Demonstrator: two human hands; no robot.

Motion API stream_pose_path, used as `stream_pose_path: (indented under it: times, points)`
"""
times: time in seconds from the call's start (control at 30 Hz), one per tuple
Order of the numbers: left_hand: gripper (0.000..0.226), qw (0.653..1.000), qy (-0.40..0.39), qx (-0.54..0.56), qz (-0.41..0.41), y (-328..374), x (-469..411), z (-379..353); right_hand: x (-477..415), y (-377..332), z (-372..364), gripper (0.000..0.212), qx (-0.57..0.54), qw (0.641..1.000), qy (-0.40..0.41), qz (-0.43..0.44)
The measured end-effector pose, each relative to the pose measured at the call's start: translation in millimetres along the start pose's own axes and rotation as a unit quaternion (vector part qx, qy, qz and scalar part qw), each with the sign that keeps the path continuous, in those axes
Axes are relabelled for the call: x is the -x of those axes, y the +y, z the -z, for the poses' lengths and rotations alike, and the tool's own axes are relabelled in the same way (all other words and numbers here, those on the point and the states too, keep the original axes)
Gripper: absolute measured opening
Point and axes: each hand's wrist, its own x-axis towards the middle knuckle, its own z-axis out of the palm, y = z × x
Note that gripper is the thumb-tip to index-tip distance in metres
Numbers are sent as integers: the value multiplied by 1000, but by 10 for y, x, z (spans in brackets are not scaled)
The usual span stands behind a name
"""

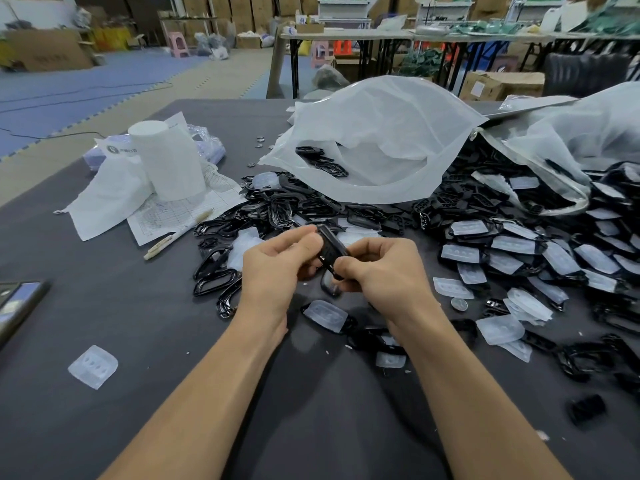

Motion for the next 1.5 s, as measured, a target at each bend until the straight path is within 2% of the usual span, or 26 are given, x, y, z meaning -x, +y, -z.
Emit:
stream_pose_path:
  times: [0.1,0.17,0.2,0.27,0.33,0.4,0.47,0.57,0.67,0.77,0.87,1.07,1.2,1.3,1.5]
  points:
    - [17,998,-65,8,16,16,26,14,24,-22,9,10,-67,998,-20,2]
    - [16,996,-73,36,36,29,23,20,44,-37,2,12,-110,994,-28,0]
    - [17,997,-61,29,36,16,22,15,41,-25,-1,14,-90,996,-2,16]
    - [20,999,-35,-28,23,-31,14,-12,34,15,-13,17,44,991,93,87]
    - [24,997,-48,-59,30,-61,27,-37,64,33,-36,12,173,960,152,162]
    - [24,995,-59,-67,43,-62,24,-26,100,47,-71,9,269,928,149,210]
    - [18,995,-47,-79,42,-68,-15,13,118,75,-121,14,323,910,108,235]
    - [15,993,13,-116,23,-91,-75,64,89,80,-110,22,275,937,33,211]
    - [14,991,49,-120,9,-104,-130,103,-31,91,4,26,231,956,88,160]
    - [17,990,61,-125,5,-119,-156,119,-225,104,126,33,287,944,122,103]
    - [22,990,62,-126,0,-120,-164,113,-458,60,148,35,378,919,95,67]
    - [21,993,45,-110,5,-99,-127,95,-665,-76,10,21,509,854,34,101]
    - [16,993,45,-106,7,-72,-135,95,-670,-112,-1,16,503,859,45,84]
    - [14,994,41,-101,3,-70,-129,86,-641,-120,7,12,467,880,55,71]
    - [13,994,33,-108,-5,-95,-145,101,-622,-77,-37,13,488,868,62,72]
